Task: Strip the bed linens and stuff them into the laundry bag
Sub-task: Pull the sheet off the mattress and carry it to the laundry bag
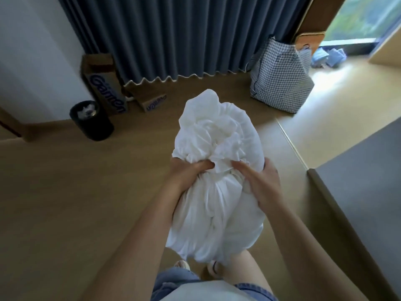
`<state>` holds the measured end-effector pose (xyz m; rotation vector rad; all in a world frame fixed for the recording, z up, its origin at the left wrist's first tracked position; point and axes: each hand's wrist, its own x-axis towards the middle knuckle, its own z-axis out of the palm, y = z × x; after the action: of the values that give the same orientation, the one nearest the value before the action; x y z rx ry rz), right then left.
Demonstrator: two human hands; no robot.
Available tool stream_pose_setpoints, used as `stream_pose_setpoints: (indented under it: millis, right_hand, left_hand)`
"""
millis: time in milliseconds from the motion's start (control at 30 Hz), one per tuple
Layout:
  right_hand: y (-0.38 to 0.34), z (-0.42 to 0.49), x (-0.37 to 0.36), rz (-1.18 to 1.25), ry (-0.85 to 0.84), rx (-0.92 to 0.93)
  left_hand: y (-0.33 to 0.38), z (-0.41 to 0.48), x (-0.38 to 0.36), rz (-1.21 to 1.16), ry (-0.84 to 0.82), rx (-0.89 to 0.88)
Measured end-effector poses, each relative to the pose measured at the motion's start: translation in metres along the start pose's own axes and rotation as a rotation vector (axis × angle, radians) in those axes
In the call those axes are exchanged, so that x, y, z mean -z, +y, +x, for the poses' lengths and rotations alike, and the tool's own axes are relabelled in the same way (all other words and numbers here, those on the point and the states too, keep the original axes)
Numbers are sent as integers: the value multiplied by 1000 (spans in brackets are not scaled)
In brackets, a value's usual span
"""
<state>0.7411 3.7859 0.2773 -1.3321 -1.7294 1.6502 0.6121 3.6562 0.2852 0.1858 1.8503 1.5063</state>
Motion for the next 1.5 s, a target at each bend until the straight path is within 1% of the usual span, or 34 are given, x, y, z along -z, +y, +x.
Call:
stream_pose_setpoints:
  millis: [133,300,400,567,700,833,900,1100,1167,1333,1500]
  right_hand:
    - [-5,47,24,40,101,-48]
    - [-19,126,51,108,158,-61]
    - [-35,178,72,150,163,-68]
    - [-65,264,104,138,165,-45]
    - [-84,331,112,134,159,-71]
    - [-103,407,107,152,172,-81]
    - [-116,449,104,149,192,-76]
    - [-162,576,101,150,300,-82]
    - [-178,617,103,164,333,-84]
    - [-206,713,115,191,362,-95]
    - [-223,834,140,160,368,-124]
  left_hand:
    - [23,44,-42,96,-97,23]
    - [63,108,-100,132,-122,2]
    - [89,149,-138,136,-130,-23]
    - [128,212,-198,108,-121,-32]
    - [155,265,-227,102,-107,6]
    - [183,339,-251,112,-127,44]
    - [201,382,-264,102,-175,69]
    - [271,512,-309,118,-292,24]
    - [294,554,-326,122,-335,49]
    - [333,642,-375,148,-347,113]
    - [369,739,-445,173,-330,152]
